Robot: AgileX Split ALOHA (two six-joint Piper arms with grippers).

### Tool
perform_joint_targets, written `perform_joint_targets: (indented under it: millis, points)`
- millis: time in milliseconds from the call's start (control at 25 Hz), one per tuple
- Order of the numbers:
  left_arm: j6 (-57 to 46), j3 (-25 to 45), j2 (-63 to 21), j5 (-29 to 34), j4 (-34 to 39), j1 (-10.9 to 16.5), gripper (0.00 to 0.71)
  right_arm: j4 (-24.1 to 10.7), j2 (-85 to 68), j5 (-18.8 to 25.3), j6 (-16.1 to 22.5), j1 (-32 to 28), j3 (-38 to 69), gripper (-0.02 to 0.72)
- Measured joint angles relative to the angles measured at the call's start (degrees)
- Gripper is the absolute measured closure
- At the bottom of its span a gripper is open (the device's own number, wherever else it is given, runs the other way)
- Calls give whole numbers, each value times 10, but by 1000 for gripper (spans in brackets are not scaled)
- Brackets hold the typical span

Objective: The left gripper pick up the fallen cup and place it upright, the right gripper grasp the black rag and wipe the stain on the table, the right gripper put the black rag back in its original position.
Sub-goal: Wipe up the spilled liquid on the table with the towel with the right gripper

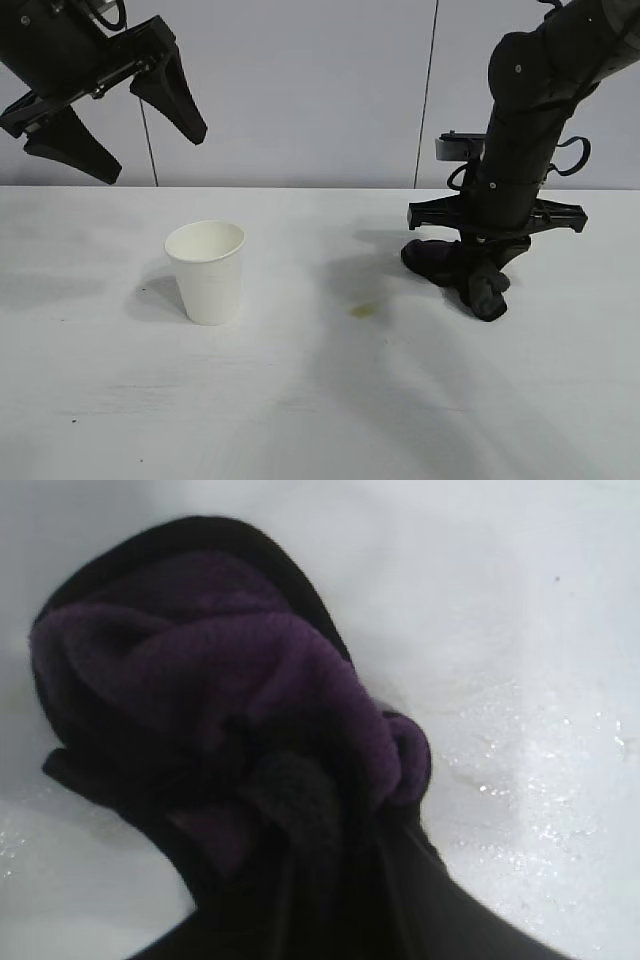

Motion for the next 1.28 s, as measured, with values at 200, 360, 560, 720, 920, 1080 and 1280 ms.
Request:
perform_joint_targets:
  millis: [200, 360, 560, 720, 920, 1080, 1280]
  points:
    - [0, 0, 0, 0, 0, 0, 16, 60, 0, -12, -21, 62, 0, 601]
    - [0, 0, 0, 0, 0, 0, 16, 76, 0, -17, -21, 126, 0, 601]
    - [0, 0, 0, 0, 0, 0, 16, 78, 1, -27, -7, 153, 0, 601]
    - [0, 0, 0, 0, 0, 0, 16, 50, 3, -26, 9, 137, 5, 601]
    - [0, 0, 0, 0, 3, 0, 16, 7, 2, -26, 33, 91, 11, 601]
    - [0, 0, 0, 0, 4, 0, 16, -15, 1, -26, 35, 51, 11, 601]
    - [0, 0, 0, 0, 4, 0, 16, -35, 0, -26, 35, 6, 11, 601]
